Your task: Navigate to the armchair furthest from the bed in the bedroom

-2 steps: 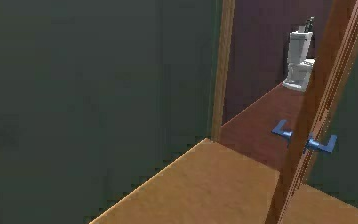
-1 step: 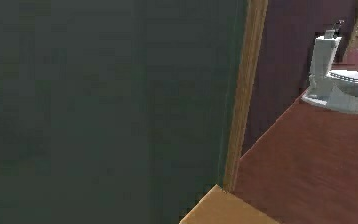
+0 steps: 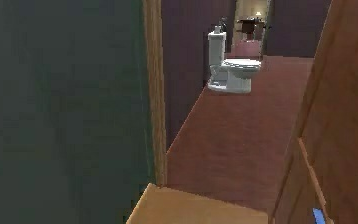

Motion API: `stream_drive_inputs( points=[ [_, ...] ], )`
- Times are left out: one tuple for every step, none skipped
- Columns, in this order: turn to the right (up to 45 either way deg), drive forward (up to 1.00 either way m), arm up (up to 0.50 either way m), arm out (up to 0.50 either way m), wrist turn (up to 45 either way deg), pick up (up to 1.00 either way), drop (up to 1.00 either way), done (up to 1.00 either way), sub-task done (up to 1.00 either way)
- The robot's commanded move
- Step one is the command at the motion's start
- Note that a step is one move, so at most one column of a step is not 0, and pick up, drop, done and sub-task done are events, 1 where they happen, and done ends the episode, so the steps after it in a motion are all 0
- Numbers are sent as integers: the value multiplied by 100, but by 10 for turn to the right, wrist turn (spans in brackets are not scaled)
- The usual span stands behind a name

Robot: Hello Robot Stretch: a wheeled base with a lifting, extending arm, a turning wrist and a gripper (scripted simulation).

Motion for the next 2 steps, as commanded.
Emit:
stream_drive_inputs(
  points=[
    [0, 30, 0, 0, 0, 0, 0, 0, 0],
    [210, 0, 0, 0, 0, 0, 0, 0, 0]
  ],
)
